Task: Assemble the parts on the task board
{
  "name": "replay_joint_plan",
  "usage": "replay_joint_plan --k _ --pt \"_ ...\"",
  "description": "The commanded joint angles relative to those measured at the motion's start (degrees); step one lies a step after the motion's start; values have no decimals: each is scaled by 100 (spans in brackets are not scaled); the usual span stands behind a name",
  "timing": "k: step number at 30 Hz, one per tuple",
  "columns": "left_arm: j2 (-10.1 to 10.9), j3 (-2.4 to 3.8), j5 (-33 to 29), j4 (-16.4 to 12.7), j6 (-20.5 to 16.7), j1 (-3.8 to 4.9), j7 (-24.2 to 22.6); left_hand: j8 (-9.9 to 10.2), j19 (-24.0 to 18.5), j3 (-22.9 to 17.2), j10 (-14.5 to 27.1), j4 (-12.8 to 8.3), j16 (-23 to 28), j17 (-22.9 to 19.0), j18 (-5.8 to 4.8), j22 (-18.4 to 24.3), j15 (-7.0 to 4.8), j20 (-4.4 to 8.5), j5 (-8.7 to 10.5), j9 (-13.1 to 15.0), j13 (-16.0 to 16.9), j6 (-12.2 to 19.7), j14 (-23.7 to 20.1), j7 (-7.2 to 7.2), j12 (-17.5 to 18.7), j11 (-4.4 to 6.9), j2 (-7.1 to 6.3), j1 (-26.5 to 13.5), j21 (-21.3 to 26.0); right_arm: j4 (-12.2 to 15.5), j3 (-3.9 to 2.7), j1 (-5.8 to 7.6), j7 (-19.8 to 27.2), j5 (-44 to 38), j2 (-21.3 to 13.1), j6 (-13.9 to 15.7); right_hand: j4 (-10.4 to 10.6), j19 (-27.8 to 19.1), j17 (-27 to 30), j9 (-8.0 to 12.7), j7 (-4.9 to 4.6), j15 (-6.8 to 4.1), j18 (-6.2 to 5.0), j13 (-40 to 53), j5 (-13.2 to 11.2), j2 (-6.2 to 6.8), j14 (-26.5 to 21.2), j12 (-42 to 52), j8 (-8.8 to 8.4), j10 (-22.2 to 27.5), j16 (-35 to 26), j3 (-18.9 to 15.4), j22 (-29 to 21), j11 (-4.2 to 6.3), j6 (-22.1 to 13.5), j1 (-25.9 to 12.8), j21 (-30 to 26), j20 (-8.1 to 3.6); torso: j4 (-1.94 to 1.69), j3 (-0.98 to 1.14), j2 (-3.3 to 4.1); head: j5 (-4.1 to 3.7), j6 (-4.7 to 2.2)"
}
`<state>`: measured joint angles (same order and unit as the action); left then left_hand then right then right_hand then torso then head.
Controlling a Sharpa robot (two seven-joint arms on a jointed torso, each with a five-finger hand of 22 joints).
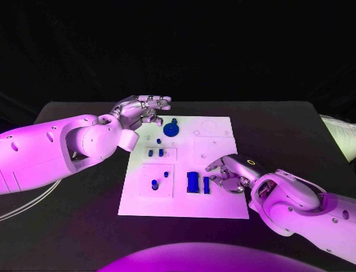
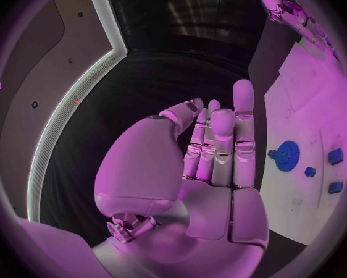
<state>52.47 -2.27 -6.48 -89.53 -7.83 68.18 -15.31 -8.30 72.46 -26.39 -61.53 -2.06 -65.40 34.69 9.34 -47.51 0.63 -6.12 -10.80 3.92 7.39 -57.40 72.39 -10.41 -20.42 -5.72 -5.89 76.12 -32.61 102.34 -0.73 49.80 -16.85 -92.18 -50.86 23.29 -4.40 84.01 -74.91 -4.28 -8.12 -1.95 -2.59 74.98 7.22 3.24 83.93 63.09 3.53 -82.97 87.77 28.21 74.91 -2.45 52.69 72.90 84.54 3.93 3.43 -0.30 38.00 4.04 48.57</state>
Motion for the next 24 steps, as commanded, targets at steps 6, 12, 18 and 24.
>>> replay_joint_plan --k 6,12,18,24 --pt "-8 4 15 -4 87 3 15 -21 -20 -1 41 -25 -7 -17 109 8 2 -9 19 -2 5 49 -29 11 -20 9 23 9 38 -57 -1 -5 71 120 14 556 264 254 -1192 47 -73 87 72 90 -427 208 540 -27 31 13 32 -319 820 -88 -177 -281 21 75 -3 3 5 7 -4" --pt "-6 4 19 -3 80 3 31 -21 -20 -1 41 -25 -7 -17 109 8 2 -9 19 -2 5 49 -29 11 -20 9 23 9 38 -47 -1 -5 83 172 12 511 413 261 -1207 -7 -17 68 73 105 -423 215 543 29 184 6 42 -518 833 -51 326 -311 31 75 2 0 3 17 3" --pt "-9 4 64 0 19 3 81 -25 -20 -12 52 -43 -7 -30 109 11 1 -8 18 -2 4 57 -36 9 -34 8 36 36 40 -50 -1 -5 43 189 21 459 582 272 -1228 -109 177 -45 77 146 -432 230 548 130 488 -28 55 -754 852 97 949 -380 46 -10 2 2 1 16 4" --pt "-11 4 77 1 12 3 96 -27 -20 -16 57 -49 -8 -31 109 11 1 -8 18 -3 4 60 -37 8 -38 8 39 45 40 -78 -1 -5 -43 188 44 419 718 277 -1235 -170 299 -146 80 136 -435 206 549 127 612 -41 59 -981 857 204 1183 -391 50 -114 0 0 3 18 3"
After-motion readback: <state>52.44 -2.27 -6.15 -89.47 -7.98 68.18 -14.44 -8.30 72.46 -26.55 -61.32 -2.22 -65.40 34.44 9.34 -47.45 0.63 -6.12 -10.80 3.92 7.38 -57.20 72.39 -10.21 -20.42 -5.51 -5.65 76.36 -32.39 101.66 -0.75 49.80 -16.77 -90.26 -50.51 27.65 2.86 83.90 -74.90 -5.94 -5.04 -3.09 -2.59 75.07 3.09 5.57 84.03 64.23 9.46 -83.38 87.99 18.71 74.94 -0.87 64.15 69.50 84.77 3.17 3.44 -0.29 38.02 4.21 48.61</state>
